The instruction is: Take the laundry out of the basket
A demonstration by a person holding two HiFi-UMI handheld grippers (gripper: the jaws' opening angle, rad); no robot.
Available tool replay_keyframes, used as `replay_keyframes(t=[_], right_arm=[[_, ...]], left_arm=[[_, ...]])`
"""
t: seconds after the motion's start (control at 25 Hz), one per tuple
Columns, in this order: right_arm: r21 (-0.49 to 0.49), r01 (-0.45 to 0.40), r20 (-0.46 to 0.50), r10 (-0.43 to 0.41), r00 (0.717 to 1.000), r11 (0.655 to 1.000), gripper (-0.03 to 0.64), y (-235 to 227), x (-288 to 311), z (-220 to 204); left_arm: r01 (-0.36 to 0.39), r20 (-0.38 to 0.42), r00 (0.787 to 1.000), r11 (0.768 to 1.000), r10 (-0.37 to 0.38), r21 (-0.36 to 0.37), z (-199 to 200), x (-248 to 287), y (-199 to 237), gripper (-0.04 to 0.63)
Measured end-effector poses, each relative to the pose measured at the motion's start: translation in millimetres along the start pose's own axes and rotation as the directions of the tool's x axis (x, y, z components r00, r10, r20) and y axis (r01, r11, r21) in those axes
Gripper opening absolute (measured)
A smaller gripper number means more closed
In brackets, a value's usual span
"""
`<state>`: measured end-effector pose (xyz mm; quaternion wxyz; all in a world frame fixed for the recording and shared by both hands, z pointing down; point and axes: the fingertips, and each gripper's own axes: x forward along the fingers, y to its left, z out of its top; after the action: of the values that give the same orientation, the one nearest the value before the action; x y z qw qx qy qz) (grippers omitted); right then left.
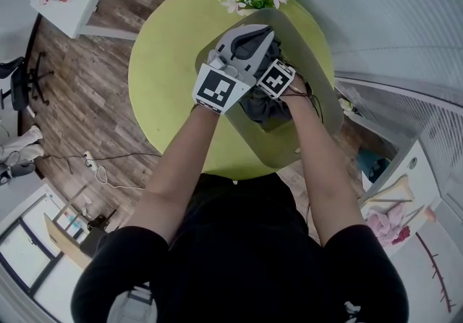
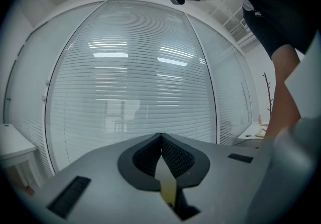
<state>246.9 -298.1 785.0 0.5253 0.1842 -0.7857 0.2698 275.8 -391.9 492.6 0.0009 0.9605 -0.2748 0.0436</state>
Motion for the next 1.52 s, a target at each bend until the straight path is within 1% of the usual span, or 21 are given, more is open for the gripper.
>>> replay_keyframes(t=[0.08, 0.16, 0.28, 0.36, 0.48, 0.72, 0.84, 0.96, 1.24, 1.36, 1.52], right_arm=[[0.013, 0.017, 0.003, -0.017, 1.0, 1.0, 0.406, -2.8, -4.6, -0.2], [0.022, 0.01, 0.009, -0.01, 1.0, 1.0, 0.377, -1.1, -11.1, 1.7], [0.017, 0.007, 0.017, -0.007, 1.0, 1.0, 0.362, 3.2, -26.1, 6.2], [0.01, 0.017, 0.021, -0.017, 1.0, 1.0, 0.359, 6.1, -40.4, 9.9], [-0.001, 0.041, 0.006, -0.041, 0.999, 0.999, 0.359, 12.4, -63.4, 9.7], [-0.05, 0.053, 0.033, -0.051, 0.998, 0.997, 0.359, 29.7, -108.2, 19.8], [-0.064, 0.087, 0.048, -0.084, 0.995, 0.994, 0.359, 38.2, -128.2, 22.9], [-0.07, 0.115, 0.059, -0.111, 0.992, 0.991, 0.359, 46.1, -143.1, 27.0], [-0.054, 0.151, 0.056, -0.148, 0.987, 0.987, 0.359, 75.5, -176.5, 39.4], [-0.041, 0.183, 0.052, -0.181, 0.982, 0.982, 0.359, 86.0, -196.1, 45.7], [-0.039, 0.214, 0.048, -0.212, 0.976, 0.976, 0.359, 100.5, -220.8, 55.3]], left_arm=[[-0.013, 0.003, 1.0, 1.0, 0.013, 0.007, 4.3, -1.0, 1.2, 0.009], [-0.02, -0.005, 1.0, 0.999, 0.02, 0.025, 9.4, -2.6, 0.8, 0.009], [-0.024, 0.001, 1.0, 0.999, 0.024, 0.024, 18.7, -6.0, -0.5, 0.009], [-0.028, 0.011, 1.0, 0.999, 0.028, 0.019, 26.8, -9.5, -1.0, 0.009], [-0.028, 0.016, 1.0, 0.999, 0.027, 0.031, 39.3, -17.2, -5.3, 0.009], [-0.056, 0.015, 0.998, 0.997, 0.055, 0.061, 64.4, -33.8, -6.8, 0.009], [-0.072, 0.014, 0.997, 0.994, 0.071, 0.076, 72.9, -48.2, -7.5, 0.009], [-0.084, 0.015, 0.996, 0.994, 0.083, 0.074, 76.9, -63.1, -6.2, 0.009], [-0.075, 0.023, 0.997, 0.995, 0.073, 0.069, 83.0, -107.5, -8.4, 0.009], [-0.061, 0.034, 0.998, 0.996, 0.059, 0.062, 92.6, -124.5, -9.6, 0.009], [-0.052, 0.051, 0.998, 0.996, 0.049, 0.074, 109.9, -141.3, -8.1, 0.009]])
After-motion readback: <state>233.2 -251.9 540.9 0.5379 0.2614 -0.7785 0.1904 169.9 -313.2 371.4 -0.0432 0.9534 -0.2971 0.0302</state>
